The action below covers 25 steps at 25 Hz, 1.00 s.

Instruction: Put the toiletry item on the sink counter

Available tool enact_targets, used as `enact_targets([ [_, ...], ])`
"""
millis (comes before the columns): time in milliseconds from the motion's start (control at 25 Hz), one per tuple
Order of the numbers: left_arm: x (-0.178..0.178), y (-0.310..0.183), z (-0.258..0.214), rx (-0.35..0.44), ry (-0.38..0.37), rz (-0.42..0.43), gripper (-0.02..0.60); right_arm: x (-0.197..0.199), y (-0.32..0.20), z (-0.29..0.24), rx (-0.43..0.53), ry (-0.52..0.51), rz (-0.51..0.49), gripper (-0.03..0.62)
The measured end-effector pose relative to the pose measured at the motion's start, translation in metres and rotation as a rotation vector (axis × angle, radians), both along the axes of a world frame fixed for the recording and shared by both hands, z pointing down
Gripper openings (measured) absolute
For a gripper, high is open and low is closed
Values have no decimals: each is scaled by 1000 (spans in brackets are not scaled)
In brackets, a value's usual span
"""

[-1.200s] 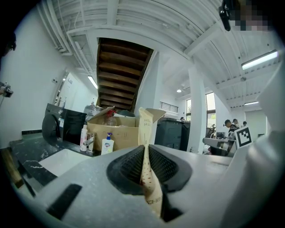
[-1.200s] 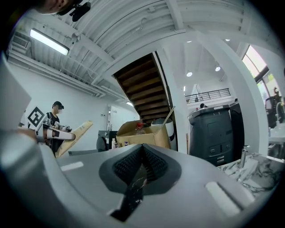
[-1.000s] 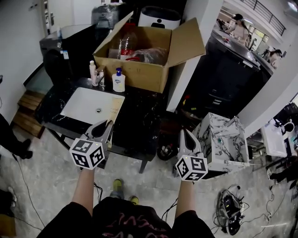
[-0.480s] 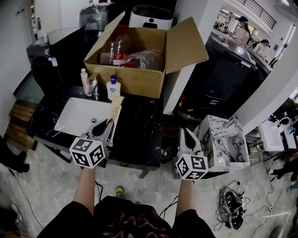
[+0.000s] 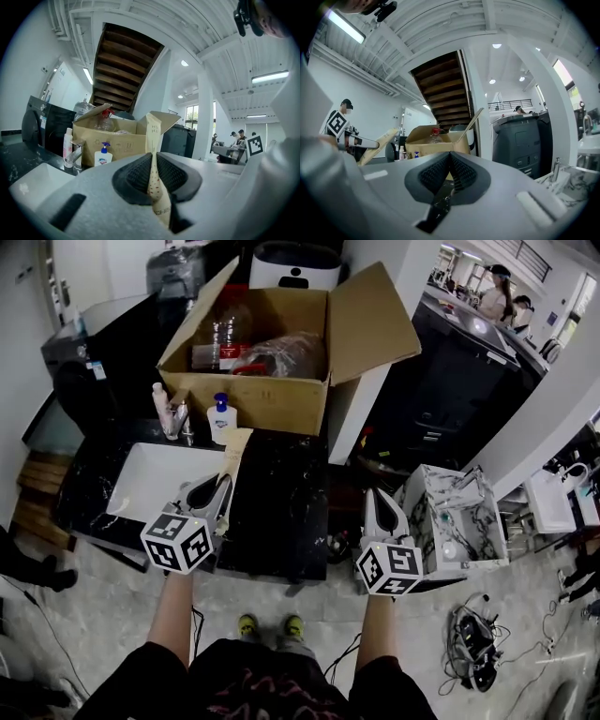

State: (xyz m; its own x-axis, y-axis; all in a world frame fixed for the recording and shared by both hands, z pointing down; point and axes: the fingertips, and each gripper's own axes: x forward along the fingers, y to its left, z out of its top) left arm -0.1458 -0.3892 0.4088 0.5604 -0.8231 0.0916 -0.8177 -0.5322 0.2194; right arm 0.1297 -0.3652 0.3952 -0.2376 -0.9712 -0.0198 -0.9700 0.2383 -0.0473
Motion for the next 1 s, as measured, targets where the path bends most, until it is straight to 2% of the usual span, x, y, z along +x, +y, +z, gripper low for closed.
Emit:
enact_targets([
  [280, 20, -11, -13, 19, -11, -37, 32, 27, -17, -1, -4, -20, -21, 3],
  [480, 33, -20, -15, 19, -26, -49, 32, 30, -26, 0, -8, -7, -62, 3],
  [760, 43, -37, 5, -31, -46, -50, 32, 34, -36, 9, -23, -6, -70, 3],
  [1000, 50, -51, 38, -109, -56, -44, 32, 35, -45, 16, -39, -10, -71, 3],
])
